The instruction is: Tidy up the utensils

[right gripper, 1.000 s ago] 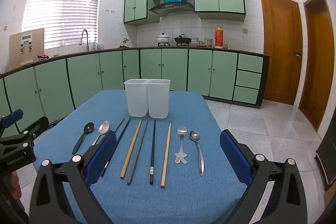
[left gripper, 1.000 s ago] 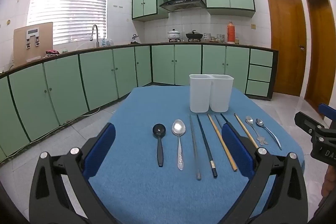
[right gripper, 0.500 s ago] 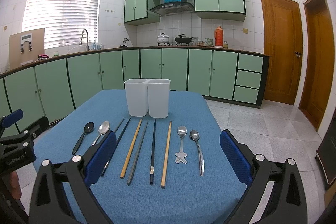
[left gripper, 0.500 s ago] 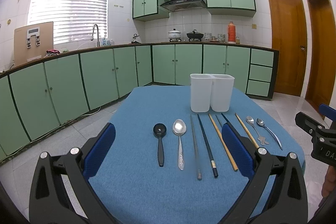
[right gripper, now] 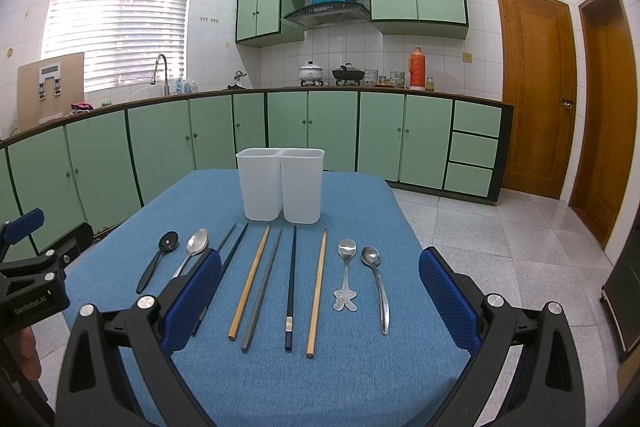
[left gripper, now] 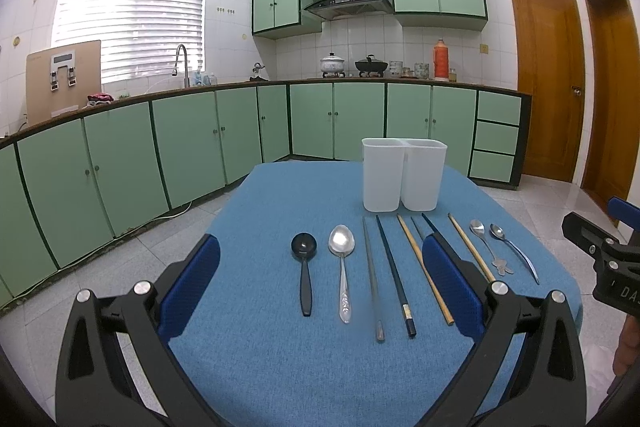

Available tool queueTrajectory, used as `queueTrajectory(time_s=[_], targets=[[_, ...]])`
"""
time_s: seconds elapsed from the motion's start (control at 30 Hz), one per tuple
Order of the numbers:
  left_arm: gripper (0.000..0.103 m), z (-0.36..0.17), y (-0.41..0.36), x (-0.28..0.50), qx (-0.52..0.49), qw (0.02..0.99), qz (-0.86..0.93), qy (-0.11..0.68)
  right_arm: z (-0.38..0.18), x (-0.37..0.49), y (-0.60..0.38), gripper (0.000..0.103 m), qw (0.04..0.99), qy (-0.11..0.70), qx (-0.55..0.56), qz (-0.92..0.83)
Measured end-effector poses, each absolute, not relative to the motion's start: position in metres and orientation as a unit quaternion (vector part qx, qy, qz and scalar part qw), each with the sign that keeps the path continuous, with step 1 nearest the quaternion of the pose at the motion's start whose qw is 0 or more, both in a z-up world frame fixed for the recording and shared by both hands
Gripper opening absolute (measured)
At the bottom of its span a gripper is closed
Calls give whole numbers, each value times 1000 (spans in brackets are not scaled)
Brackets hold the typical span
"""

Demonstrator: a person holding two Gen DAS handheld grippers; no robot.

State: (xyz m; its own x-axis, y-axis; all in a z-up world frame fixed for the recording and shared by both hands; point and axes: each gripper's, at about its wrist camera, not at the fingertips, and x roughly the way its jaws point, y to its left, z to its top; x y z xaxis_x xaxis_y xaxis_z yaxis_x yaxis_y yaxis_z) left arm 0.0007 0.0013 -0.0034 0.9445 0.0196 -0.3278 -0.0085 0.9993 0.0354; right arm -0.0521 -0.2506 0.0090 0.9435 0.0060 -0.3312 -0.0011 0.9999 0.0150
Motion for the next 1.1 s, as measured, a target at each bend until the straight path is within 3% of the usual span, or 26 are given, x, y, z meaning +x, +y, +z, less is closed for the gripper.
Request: queueTrajectory(time_s=[1.1], targets=[[98,-4,1,2,17,986,8,166,3,-48,-248,97,986,169,6,2]])
